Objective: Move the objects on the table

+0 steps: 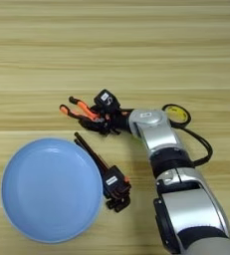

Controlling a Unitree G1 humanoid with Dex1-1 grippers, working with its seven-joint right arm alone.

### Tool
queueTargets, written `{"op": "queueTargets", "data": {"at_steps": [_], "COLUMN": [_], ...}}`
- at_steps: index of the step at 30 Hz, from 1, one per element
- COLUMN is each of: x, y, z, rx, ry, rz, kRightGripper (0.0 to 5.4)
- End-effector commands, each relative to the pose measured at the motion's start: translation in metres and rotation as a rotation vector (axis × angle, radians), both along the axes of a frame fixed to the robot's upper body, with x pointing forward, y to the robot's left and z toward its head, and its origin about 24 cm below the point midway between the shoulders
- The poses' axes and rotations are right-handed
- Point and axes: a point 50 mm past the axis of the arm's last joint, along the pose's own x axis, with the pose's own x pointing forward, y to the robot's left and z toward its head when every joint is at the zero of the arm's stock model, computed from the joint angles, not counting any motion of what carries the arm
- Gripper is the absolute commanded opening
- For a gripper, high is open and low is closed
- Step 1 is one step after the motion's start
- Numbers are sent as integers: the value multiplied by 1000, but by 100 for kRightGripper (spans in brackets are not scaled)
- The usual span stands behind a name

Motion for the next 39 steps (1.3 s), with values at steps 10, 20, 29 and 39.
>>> {"op": "queueTargets", "data": {"at_steps": [10, 20, 29, 39], "x": [15, 10, 8, -8], "y": [1, 3, -1, -8], "z": [61, 73, 86, 90], "rx": [17, 36, 34, 4], "ry": [-212, -237, -278, -281], "rz": [53, 72, 74, 139], "kRightGripper": [489, 538, 538, 538]}}
